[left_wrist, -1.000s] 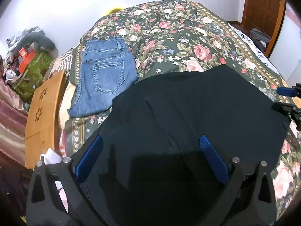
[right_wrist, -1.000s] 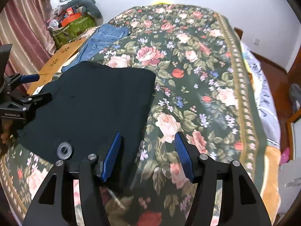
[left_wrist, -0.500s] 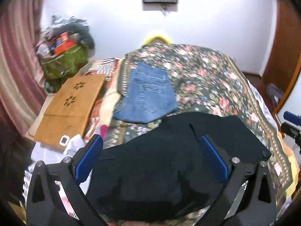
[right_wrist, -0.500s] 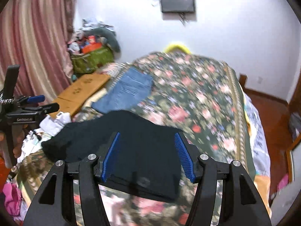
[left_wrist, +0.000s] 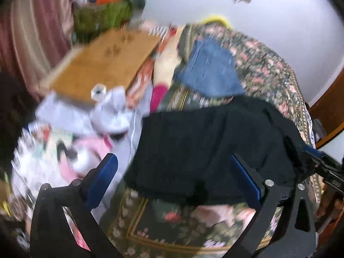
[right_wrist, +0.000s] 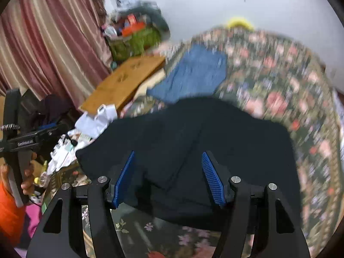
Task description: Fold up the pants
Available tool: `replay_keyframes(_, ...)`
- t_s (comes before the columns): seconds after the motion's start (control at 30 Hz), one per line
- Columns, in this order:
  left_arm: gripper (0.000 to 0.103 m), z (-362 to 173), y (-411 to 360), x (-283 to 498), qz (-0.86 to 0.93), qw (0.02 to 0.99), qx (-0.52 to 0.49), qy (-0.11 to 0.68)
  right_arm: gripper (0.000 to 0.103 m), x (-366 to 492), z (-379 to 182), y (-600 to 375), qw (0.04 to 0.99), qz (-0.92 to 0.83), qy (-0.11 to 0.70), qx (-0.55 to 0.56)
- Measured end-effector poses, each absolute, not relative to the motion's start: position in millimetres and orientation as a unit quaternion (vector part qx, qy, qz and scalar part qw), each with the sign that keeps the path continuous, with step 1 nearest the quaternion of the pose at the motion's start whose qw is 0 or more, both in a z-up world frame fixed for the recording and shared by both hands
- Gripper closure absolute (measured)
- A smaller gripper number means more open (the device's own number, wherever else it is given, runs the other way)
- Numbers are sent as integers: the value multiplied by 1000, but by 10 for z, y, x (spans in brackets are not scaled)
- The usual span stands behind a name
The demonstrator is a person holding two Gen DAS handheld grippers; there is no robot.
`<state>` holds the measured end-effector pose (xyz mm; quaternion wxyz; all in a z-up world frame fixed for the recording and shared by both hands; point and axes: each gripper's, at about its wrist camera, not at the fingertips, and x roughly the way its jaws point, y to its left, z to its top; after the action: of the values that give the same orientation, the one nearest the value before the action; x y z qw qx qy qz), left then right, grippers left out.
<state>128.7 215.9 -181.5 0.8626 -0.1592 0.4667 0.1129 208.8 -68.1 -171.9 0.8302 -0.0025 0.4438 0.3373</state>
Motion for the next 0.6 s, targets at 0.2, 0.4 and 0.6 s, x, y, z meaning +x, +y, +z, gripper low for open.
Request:
replay_keyframes(0.2,0,-2212,2375,1192,82,815,-240,520,37,2028,-1875,-562,815,336,471,-31)
replay_keyframes(0.4,0,-2559,2391,1220,32,754,-343,559,33,1981,-1882,-515,815,338,467,-54)
replay_keyframes(0.6,0,-2739,2430,1444,28,722,-386,573,32,2008,-1892,-510,811,345,470,-51)
